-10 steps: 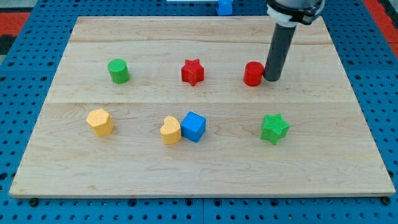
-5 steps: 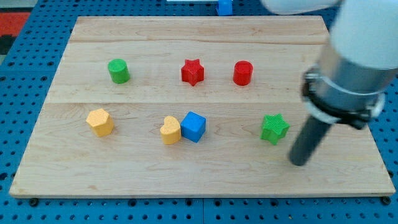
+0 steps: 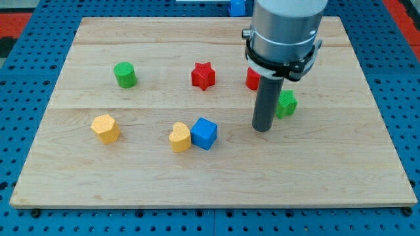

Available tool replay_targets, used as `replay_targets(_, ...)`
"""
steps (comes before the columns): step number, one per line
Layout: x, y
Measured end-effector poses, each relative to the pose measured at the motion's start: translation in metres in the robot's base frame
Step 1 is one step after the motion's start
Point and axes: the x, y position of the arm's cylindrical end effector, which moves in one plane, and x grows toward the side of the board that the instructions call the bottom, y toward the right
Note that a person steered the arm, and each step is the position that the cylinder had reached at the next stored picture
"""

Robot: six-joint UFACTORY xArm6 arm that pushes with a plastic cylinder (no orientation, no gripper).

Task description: Move the green star to the right of the red circle

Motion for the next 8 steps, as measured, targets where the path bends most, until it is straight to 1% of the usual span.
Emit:
replay_targets(1,-0.024,0.002)
replay_targets(2,-0.032,0.009)
replay_targets(3,-0.012,-0.004)
replay_targets(4,-0.008,0.029)
replay_targets(5,-0.015,0.056)
replay_targets(6,-0.019,0.067)
replay_targets(8,-0.037,0.068)
